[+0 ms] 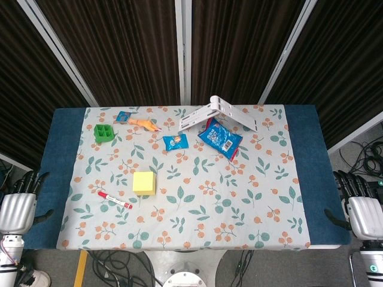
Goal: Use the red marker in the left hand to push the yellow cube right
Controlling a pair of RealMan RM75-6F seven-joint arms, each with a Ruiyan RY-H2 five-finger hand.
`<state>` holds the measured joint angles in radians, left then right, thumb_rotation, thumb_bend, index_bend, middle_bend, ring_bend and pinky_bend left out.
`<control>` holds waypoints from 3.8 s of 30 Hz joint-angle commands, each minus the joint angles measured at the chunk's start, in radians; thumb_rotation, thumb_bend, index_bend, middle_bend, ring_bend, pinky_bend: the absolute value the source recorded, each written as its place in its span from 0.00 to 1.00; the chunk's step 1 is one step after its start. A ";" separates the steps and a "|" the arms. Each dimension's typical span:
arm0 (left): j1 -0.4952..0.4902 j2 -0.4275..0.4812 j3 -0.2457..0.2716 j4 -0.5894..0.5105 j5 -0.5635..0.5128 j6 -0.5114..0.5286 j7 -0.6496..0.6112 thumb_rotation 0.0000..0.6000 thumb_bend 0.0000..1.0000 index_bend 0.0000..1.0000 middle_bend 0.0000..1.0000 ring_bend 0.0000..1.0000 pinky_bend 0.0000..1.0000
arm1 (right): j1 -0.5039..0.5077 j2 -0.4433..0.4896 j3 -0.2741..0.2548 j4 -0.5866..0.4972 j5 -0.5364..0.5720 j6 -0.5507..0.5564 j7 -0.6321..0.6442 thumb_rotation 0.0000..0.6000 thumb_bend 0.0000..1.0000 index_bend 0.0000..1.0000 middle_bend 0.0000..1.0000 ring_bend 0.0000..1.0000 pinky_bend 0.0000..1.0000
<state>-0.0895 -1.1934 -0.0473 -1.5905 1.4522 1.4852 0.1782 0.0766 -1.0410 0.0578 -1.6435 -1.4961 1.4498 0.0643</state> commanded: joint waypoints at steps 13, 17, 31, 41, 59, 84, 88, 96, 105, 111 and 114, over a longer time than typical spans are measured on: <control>-0.060 -0.008 -0.005 0.051 0.058 -0.056 -0.070 1.00 0.09 0.31 0.29 0.16 0.21 | -0.012 0.006 0.002 0.004 -0.011 0.031 0.009 1.00 0.13 0.00 0.07 0.00 0.00; -0.120 -0.032 -0.007 0.110 0.101 -0.114 -0.114 1.00 0.13 0.39 0.37 0.21 0.23 | -0.012 0.008 0.003 0.005 -0.016 0.036 0.010 1.00 0.13 0.00 0.07 0.00 0.00; -0.291 -0.169 0.039 0.277 0.160 -0.352 -0.032 1.00 0.23 0.43 0.39 0.21 0.26 | -0.018 0.012 0.002 0.010 -0.010 0.037 0.021 1.00 0.13 0.00 0.07 0.00 0.00; -0.338 -0.221 0.038 0.257 0.082 -0.460 0.140 1.00 0.26 0.46 0.43 0.21 0.26 | -0.015 0.008 0.001 0.022 -0.010 0.028 0.049 1.00 0.13 0.00 0.09 0.00 0.00; -0.358 -0.277 0.016 0.158 -0.090 -0.492 0.373 1.00 0.34 0.46 0.54 0.25 0.26 | -0.008 -0.007 0.000 0.063 -0.004 0.008 0.090 1.00 0.13 0.00 0.09 0.00 0.00; -0.394 -0.322 0.038 0.175 -0.163 -0.499 0.445 1.00 0.34 0.53 0.58 0.30 0.26 | -0.008 -0.023 0.000 0.104 0.010 -0.007 0.129 1.00 0.13 0.00 0.09 0.00 0.00; -0.397 -0.326 0.041 0.183 -0.169 -0.497 0.444 1.00 0.34 0.55 0.60 0.32 0.26 | -0.009 -0.023 -0.001 0.106 0.012 -0.007 0.131 1.00 0.13 0.00 0.09 0.00 0.00; -0.402 -0.334 0.048 0.203 -0.179 -0.500 0.440 1.00 0.34 0.56 0.60 0.33 0.26 | -0.010 -0.023 0.000 0.106 0.015 -0.009 0.130 1.00 0.13 0.00 0.09 0.00 0.00; -0.405 -0.345 0.055 0.229 -0.168 -0.490 0.415 1.00 0.35 0.63 0.66 0.39 0.26 | -0.009 -0.022 0.000 0.103 0.018 -0.013 0.128 1.00 0.13 0.00 0.09 0.00 0.00; -0.399 -0.347 0.059 0.263 -0.130 -0.464 0.341 1.00 0.36 0.69 0.72 0.46 0.28 | -0.010 -0.021 0.001 0.099 0.019 -0.011 0.125 1.00 0.13 0.00 0.09 0.00 0.00; -0.394 -0.344 0.064 0.289 -0.102 -0.450 0.286 1.00 0.38 0.69 0.72 0.47 0.32 | -0.011 -0.019 0.001 0.097 0.018 -0.009 0.124 1.00 0.13 0.00 0.09 0.00 0.00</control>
<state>-0.4876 -1.5394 0.0126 -1.3207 1.3295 1.0230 0.4968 0.0657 -1.0604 0.0590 -1.5461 -1.4781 1.4405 0.1886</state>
